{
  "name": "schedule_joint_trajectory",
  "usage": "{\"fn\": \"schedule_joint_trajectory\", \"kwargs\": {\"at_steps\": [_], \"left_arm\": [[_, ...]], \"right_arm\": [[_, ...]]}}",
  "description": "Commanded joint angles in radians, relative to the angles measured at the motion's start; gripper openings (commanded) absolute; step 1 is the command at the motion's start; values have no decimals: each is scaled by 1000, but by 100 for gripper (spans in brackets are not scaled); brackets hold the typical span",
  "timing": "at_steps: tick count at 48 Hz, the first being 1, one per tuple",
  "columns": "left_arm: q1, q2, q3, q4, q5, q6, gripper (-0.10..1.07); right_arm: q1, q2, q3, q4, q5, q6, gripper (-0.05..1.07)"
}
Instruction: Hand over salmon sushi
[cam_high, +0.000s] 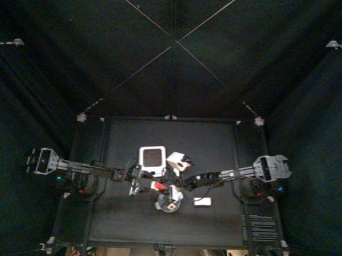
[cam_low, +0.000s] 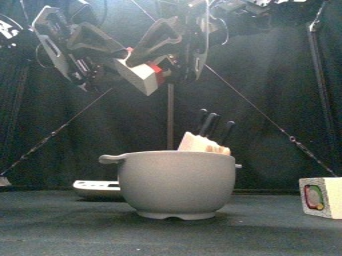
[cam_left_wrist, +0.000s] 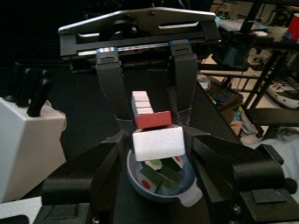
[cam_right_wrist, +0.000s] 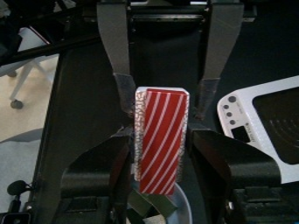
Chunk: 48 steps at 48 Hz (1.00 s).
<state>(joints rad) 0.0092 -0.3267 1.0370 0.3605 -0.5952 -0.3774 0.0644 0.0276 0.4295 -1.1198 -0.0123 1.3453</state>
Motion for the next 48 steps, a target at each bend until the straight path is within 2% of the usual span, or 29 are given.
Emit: {"fn": "schedule_joint_trajectory", "kwargs": {"at_steps": [1, 7, 11, 19, 25, 48], "left_arm": [[0, 0, -21, 8, -2, 5, 72], [6, -3, -15, 6, -2, 6, 62], [9, -8, -5, 6, -3, 9, 58], [20, -17, 6, 6, -3, 11, 57], [32, -23, 15, 6, -6, 11, 57], [71, -40, 44, 6, -11, 12, 57]], "right_arm": [[-2, -18, -29, 0, -5, -2, 58], [-2, -18, -29, 0, -3, -2, 60], [-2, -20, -29, 0, -5, -2, 67], [-2, -26, -25, 0, -3, -2, 84], [-2, -32, -20, 5, 3, -2, 92], [-2, -66, -17, 8, 61, 0, 93]]}}
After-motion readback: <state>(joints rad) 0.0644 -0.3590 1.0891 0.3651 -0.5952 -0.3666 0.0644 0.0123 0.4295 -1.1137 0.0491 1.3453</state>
